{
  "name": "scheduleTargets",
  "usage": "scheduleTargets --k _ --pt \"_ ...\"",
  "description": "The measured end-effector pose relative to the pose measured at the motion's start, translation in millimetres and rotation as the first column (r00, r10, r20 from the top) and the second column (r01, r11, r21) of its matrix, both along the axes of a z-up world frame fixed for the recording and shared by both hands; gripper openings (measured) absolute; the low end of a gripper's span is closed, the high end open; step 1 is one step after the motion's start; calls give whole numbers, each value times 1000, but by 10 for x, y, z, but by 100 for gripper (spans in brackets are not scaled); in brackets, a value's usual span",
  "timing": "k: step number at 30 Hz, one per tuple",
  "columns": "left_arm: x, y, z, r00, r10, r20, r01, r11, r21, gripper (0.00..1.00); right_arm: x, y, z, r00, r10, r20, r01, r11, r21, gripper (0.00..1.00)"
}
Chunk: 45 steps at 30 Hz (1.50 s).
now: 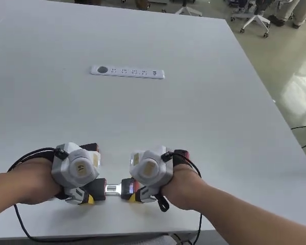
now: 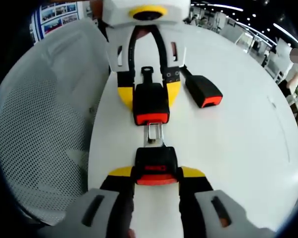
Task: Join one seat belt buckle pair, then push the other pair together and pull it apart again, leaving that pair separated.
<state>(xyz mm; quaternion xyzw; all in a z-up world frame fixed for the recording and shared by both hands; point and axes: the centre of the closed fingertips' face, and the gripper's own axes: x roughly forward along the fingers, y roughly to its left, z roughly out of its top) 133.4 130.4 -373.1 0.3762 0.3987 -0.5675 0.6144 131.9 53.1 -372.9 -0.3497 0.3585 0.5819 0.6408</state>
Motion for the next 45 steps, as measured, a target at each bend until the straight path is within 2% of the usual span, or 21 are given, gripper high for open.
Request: scheduleTargets --k 16,23,24,29,45 --pt "3 -1 -2 1000 -12 -1 12 1000 6 35 -3 36 26 999 3 34 -4 1000 17 35" --pt "-2 -2 -2 1000 -19 3 19 1000 3 35 -12 160 21 1000 -6 14 5 998 68 34" --pt "-3 -2 -1 1000 -18 3 18 1000 3 35 -14 146 19 1000 -2 17 1 998 59 34" --pt "-5 -4 1 1000 -24 6 24 1000 1 35 -13 143 14 1000 -14 3 14 996 87 34" --pt "-7 -9 -2 999 -32 6 32 999 -13 34 -9 276 30 1000 17 9 -17 998 60 32"
